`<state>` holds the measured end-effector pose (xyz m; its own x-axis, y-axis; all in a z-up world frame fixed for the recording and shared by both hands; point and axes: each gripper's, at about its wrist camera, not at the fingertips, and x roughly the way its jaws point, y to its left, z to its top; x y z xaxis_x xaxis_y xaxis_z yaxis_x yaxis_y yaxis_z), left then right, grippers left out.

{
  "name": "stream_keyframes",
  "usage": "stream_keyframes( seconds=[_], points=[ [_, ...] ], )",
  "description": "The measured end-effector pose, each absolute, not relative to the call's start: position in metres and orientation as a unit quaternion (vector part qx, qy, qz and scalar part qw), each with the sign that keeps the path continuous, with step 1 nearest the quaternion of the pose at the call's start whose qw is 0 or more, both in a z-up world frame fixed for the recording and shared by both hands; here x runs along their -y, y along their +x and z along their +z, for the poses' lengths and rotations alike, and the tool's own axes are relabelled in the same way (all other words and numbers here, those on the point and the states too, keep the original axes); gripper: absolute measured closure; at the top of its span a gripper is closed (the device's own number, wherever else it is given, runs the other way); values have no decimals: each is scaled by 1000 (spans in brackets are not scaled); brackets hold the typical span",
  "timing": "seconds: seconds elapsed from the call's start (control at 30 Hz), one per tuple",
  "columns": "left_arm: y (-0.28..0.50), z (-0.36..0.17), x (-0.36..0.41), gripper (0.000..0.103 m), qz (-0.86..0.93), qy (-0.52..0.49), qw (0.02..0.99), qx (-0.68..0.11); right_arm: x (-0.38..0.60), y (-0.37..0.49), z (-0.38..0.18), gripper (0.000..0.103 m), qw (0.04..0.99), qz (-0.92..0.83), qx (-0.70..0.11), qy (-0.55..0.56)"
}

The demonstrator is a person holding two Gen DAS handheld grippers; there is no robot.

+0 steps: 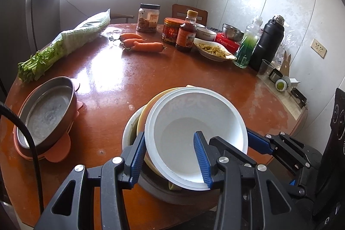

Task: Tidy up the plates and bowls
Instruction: 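Lower the paper bowl into the yellow bowl and open the left gripper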

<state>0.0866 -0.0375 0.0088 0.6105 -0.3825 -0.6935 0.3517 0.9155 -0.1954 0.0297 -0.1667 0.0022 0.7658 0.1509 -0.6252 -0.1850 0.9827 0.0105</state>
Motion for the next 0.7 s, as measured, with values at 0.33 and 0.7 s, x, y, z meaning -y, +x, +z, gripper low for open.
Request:
stream_keyframes(
  seconds=[0.33,0.7],
  points=[
    [89,6,38,58,-205,-23,898,-389,166,32,1,69,940,90,-329,-32],
    [90,5,31,58,-216,-34,894,-390,167,33,2,68,940,82,-327,-46]
  ],
)
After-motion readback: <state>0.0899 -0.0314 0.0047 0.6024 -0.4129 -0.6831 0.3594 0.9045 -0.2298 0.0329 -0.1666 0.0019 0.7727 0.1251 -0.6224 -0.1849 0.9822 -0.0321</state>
